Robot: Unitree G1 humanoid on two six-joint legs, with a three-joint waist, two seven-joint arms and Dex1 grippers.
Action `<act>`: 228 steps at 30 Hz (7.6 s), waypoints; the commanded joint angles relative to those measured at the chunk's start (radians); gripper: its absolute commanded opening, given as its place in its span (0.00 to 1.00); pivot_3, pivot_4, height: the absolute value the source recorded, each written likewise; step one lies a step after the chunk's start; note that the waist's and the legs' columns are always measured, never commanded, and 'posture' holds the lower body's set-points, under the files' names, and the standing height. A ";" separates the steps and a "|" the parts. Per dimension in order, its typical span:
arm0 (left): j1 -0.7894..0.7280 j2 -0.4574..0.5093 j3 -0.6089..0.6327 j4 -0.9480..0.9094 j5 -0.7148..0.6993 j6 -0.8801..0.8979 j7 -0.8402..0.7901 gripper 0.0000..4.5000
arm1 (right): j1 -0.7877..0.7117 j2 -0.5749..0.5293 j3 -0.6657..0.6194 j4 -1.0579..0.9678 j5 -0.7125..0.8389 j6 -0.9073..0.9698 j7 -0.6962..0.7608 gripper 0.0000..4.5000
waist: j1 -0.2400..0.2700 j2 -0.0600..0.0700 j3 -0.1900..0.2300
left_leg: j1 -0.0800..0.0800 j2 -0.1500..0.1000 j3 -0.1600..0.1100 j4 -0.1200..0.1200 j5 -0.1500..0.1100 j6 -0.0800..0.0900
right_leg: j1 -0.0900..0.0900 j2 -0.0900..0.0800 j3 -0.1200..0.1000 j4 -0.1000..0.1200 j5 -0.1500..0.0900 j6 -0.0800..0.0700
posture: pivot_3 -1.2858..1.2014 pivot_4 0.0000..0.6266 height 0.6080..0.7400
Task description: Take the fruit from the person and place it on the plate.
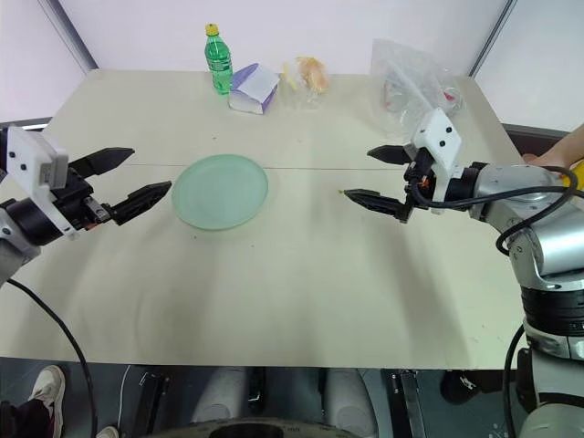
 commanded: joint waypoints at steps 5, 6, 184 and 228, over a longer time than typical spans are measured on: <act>-0.027 0.003 0.007 -0.011 -0.007 -0.021 0.020 0.99 | -0.001 -0.028 -0.049 -0.058 0.024 0.032 -0.021 1.00 | 0.000 0.000 0.000 | 0.000 0.000 0.000 0.000 0.000 0.000 | 0.000 0.000 0.000 0.000 0.000 0.000 | 0.52 0.24 0.93; -0.026 0.004 0.003 -0.011 -0.004 -0.023 0.020 0.99 | 0.001 -0.030 -0.049 -0.061 0.025 0.035 -0.023 1.00 | 0.000 0.000 0.000 | 0.000 0.000 0.000 0.000 0.000 0.000 | 0.000 0.000 0.000 0.000 0.000 0.000 | 0.52 0.24 0.93; -0.244 -0.619 0.004 0.404 -0.139 0.202 0.510 0.26 | -0.067 0.230 0.018 -0.141 0.024 0.067 -0.277 1.00 | -0.018 0.000 0.000 | 0.000 -0.001 -0.003 0.000 0.000 0.000 | 0.000 0.000 0.000 0.001 0.001 0.001 | 0.52 0.24 0.93; -0.047 -0.437 0.028 0.094 -1.004 0.240 1.105 0.99 | -0.068 0.249 0.034 -0.126 0.006 0.047 -0.299 1.00 | -0.018 0.000 0.000 | 0.000 -0.001 -0.005 0.000 0.000 0.000 | 0.001 -0.001 0.000 0.000 0.000 0.000 | 0.52 0.24 0.93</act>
